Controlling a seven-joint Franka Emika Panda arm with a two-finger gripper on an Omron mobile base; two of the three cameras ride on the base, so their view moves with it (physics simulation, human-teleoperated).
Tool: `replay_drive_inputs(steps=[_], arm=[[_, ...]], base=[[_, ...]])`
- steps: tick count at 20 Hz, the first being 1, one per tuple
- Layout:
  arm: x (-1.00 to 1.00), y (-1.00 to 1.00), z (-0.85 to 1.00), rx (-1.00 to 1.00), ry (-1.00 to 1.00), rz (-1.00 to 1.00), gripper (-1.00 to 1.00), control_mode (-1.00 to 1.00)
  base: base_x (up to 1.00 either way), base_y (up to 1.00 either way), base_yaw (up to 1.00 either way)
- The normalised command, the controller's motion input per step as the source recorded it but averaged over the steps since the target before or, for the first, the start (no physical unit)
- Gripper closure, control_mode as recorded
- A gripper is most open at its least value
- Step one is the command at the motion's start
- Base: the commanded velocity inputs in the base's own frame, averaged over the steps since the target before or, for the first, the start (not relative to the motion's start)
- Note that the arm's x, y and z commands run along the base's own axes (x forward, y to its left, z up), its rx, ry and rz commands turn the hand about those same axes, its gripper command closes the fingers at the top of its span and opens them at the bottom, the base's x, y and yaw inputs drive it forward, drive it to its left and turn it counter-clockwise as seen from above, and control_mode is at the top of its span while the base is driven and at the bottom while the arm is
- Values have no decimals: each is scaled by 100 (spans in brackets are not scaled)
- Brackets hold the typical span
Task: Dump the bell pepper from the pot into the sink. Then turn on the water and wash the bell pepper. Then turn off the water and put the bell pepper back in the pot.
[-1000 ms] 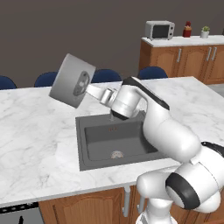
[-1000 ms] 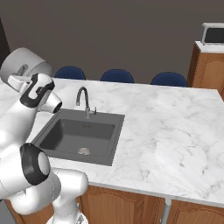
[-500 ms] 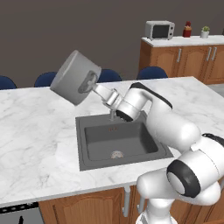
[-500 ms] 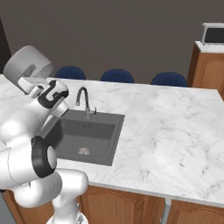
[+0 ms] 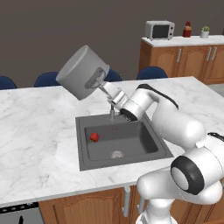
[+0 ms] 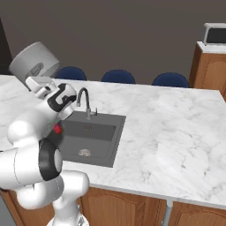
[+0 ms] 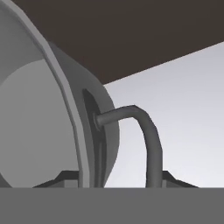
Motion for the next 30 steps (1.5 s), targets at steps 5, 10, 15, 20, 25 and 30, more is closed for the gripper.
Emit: replay_drive_inputs(steps=[5, 10, 15, 20, 25, 30], arm=[[2, -38, 17, 0, 0, 0, 100, -100], [0, 1, 13, -1, 0, 2, 100, -100], [0, 41, 18, -15, 0, 6, 100, -100], [0, 31, 13, -36, -1, 1, 100, -100], [0, 30, 2, -59, -11, 0, 100, -100], [0, 16, 0, -67, -13, 0, 100, -100]], base=[[0, 0, 0], [0, 0, 0], [0, 0, 0], [0, 0, 0], [0, 0, 0], [0, 0, 0]])
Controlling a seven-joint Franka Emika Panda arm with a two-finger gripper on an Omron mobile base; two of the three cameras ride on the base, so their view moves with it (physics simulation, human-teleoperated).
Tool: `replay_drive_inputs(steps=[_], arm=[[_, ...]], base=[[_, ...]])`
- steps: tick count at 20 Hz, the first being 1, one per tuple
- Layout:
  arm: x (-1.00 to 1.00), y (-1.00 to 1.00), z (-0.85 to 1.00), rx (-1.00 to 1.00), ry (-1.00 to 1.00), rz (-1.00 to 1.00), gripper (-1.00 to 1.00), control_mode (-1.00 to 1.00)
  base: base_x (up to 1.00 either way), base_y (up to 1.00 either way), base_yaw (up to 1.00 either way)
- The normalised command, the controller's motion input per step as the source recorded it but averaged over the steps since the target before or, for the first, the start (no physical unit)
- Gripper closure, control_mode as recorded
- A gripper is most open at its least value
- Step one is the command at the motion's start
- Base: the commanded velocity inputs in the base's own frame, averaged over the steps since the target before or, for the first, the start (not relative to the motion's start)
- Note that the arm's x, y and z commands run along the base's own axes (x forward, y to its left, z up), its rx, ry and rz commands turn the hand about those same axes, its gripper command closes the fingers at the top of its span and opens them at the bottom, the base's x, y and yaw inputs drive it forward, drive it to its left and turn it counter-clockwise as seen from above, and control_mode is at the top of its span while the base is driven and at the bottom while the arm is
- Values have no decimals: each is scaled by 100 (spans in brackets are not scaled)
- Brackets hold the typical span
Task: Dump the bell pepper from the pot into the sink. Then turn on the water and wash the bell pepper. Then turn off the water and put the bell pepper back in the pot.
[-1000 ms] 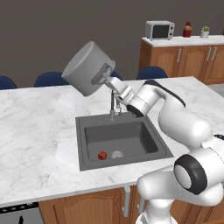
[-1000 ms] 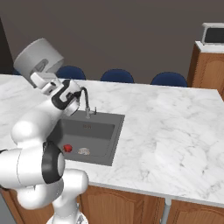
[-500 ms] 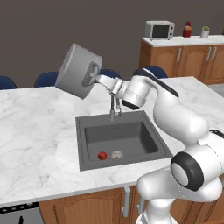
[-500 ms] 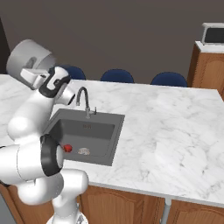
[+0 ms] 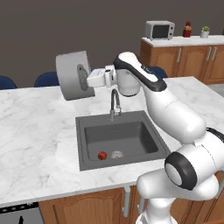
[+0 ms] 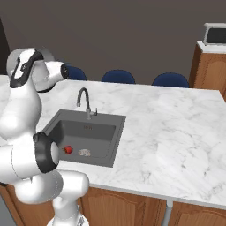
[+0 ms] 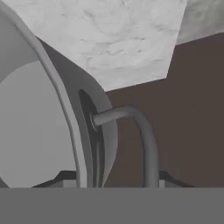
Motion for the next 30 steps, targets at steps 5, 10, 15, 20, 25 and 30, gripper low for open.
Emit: replay_drive_inputs(steps=[5, 10, 15, 20, 25, 30], arm=[[0, 28, 0, -64, -15, 5, 100, -100], [-5, 26, -7, -48, -4, 18, 100, -100], [3, 17, -36, -33, 0, 20, 100, -100], [0, 16, -47, -31, -3, 15, 100, -100], [-12, 9, -51, -23, -20, 2, 100, -100], [-21, 4, -51, -18, -23, 0, 100, -100]], base=[[0, 0, 0], [0, 0, 0], [0, 0, 0], [0, 0, 0], [0, 0, 0], [0, 0, 0]])
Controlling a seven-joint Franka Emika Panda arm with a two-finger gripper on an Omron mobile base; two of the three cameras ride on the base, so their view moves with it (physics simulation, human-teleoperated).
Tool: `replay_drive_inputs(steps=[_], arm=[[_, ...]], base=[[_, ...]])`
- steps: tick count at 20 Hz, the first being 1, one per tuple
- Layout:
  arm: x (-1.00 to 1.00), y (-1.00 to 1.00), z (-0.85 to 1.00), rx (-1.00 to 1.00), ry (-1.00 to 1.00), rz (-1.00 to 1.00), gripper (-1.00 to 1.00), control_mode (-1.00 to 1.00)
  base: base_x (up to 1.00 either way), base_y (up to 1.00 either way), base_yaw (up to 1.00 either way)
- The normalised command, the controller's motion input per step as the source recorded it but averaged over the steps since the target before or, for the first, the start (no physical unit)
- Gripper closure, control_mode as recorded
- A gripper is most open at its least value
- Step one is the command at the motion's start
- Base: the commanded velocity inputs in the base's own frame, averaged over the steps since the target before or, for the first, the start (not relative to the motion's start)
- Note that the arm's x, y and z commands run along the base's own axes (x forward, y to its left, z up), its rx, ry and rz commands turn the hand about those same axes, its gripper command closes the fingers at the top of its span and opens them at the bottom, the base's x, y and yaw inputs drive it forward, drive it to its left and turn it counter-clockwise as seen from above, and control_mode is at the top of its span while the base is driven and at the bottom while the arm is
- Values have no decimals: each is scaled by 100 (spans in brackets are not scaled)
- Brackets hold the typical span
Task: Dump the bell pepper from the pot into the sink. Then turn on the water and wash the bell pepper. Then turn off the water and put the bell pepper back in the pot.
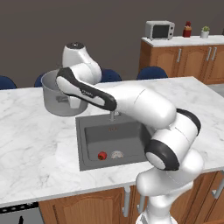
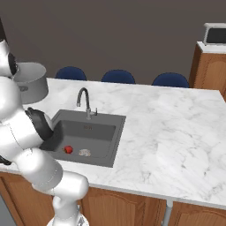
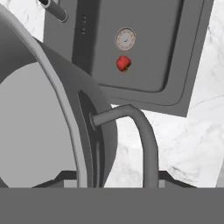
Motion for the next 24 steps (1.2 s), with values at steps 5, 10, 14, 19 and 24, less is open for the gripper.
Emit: replay_drive_inputs(steps=[5, 10, 14, 19, 24], arm=[[-12, 3, -50, -9, -8, 0, 100, -100], [0, 8, -26, 0, 9, 0, 100, -100], [0, 11, -21, 0, 8, 0, 100, -100], [0, 24, -27, -5, 3, 0, 100, -100], [0, 27, -30, -6, 1, 0, 100, -100]], base=[[0, 0, 0], [0, 0, 0], [0, 0, 0], [0, 0, 0], [0, 0, 0]])
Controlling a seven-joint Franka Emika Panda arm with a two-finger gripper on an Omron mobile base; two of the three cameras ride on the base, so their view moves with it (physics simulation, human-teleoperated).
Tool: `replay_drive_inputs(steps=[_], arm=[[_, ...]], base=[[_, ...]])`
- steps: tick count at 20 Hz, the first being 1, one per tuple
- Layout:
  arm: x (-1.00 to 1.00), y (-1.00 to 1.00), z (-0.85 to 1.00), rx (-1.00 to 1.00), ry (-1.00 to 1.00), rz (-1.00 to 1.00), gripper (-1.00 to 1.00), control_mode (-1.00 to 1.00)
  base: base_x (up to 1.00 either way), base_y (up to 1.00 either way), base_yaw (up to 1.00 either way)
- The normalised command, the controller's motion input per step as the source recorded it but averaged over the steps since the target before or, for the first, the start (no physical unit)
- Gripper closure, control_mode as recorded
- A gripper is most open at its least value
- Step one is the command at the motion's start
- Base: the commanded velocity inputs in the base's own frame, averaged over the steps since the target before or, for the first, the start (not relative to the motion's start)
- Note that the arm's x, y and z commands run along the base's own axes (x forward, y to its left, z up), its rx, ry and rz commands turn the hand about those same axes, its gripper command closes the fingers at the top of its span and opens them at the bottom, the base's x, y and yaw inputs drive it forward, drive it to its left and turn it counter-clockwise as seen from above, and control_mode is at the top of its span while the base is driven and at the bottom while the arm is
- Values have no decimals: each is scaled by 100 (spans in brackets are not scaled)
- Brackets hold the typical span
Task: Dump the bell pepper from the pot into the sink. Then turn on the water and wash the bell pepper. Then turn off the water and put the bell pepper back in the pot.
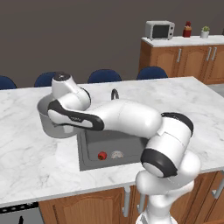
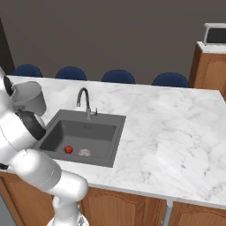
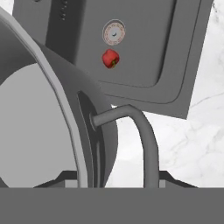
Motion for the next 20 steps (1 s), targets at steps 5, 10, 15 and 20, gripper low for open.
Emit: replay_drive_inputs(steps=[5, 10, 15, 20], arm=[[0, 31, -31, -5, 0, 0, 100, -100], [0, 26, -35, -2, 0, 0, 100, -100], [-1, 25, -30, 0, 0, 0, 100, -100], [0, 25, -28, 0, 2, 0, 100, -100]], base=[[0, 0, 0], [0, 0, 0], [0, 0, 0], [0, 0, 0]])
